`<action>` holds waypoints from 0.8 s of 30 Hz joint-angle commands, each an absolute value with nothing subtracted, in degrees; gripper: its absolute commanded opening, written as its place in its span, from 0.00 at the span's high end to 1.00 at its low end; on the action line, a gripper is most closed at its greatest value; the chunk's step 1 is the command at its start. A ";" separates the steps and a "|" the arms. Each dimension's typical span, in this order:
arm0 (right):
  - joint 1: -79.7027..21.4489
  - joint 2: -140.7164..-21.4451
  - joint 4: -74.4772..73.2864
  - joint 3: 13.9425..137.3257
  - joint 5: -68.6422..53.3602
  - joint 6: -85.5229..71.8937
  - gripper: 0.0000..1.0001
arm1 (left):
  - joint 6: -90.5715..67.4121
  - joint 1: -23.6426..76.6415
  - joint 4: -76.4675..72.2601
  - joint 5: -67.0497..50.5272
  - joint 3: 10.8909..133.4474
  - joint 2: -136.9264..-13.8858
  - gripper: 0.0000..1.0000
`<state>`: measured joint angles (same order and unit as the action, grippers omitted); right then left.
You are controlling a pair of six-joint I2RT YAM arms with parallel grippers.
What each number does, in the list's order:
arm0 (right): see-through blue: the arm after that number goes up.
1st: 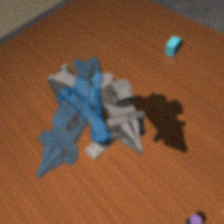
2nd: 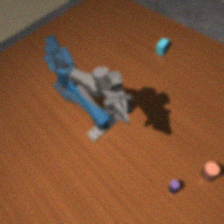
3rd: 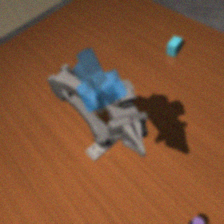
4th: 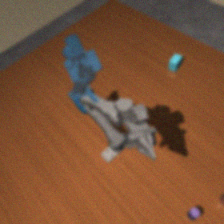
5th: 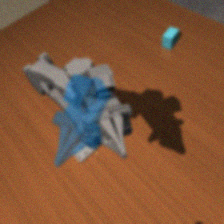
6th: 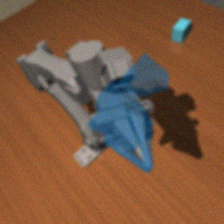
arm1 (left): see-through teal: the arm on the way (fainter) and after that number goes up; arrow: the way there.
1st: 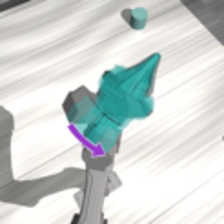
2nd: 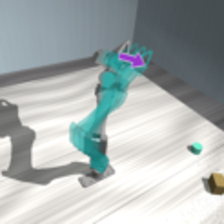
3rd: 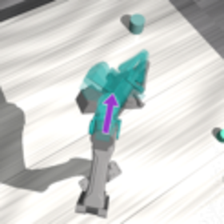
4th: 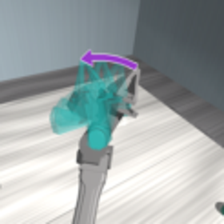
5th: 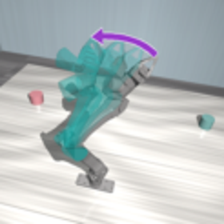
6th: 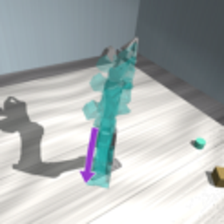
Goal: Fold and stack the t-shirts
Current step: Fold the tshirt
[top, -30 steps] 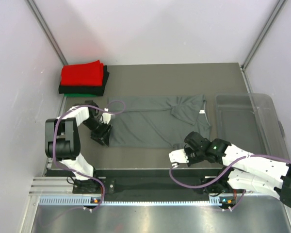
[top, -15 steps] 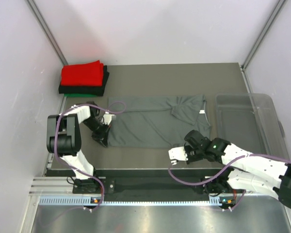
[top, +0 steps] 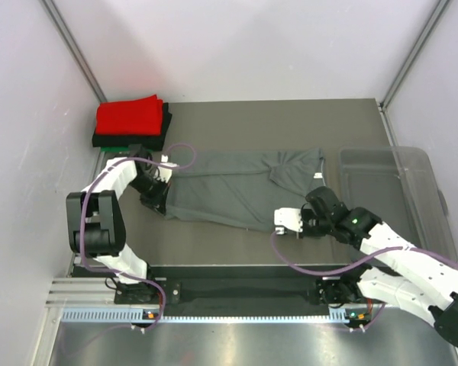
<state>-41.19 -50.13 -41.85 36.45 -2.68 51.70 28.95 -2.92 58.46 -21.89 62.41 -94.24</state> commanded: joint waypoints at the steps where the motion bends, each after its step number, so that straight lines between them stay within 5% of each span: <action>1: -39.03 -49.66 -42.36 41.21 -2.11 50.10 1.00 | 30.76 -3.08 62.66 -21.71 64.95 -91.14 1.00; 15: -36.57 -60.63 -29.37 51.06 12.73 49.83 1.00 | 30.85 -2.90 62.40 -22.67 71.89 -94.38 1.00; 24: -28.57 -68.99 -18.73 55.98 12.13 49.57 1.00 | 30.59 -1.76 61.88 -23.64 79.80 -103.97 1.00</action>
<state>-30.81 -66.98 -25.50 50.92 11.09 49.89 29.95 -2.17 61.67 -22.09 76.99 -102.24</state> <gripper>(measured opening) 0.009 0.015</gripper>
